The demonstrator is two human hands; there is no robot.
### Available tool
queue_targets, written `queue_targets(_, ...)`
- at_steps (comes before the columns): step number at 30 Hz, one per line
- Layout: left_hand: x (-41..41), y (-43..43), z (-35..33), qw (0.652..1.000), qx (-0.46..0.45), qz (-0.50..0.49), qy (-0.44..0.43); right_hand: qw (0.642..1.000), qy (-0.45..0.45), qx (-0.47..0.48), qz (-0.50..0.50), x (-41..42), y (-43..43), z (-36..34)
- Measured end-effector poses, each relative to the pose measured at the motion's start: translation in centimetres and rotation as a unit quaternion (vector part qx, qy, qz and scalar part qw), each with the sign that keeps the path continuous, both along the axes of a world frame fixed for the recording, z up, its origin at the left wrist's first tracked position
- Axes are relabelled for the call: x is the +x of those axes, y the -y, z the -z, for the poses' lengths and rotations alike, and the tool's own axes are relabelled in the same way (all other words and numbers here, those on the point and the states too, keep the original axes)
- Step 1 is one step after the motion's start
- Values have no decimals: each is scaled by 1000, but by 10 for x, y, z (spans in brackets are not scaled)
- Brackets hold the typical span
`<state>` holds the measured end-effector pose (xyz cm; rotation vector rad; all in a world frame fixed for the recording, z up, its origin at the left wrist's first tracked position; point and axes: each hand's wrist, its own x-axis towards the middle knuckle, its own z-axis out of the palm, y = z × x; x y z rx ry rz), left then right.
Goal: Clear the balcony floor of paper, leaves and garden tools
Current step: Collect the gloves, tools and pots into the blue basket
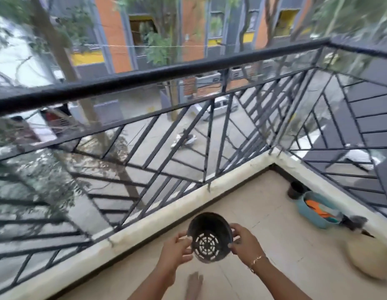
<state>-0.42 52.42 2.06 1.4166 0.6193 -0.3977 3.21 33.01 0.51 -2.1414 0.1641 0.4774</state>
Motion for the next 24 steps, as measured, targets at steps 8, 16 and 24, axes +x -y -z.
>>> queue_targets(8,179,47,13,996,15,81,-23,997,-17,-31,64,137,53,-16)
queue_targets(16,311,138,18,982,44,181,-23,983,-40,5,180,231,134,9)
queue_targets(24,432,280,34,976,38,203,-63,977,-73,-36,198,346,273,37)
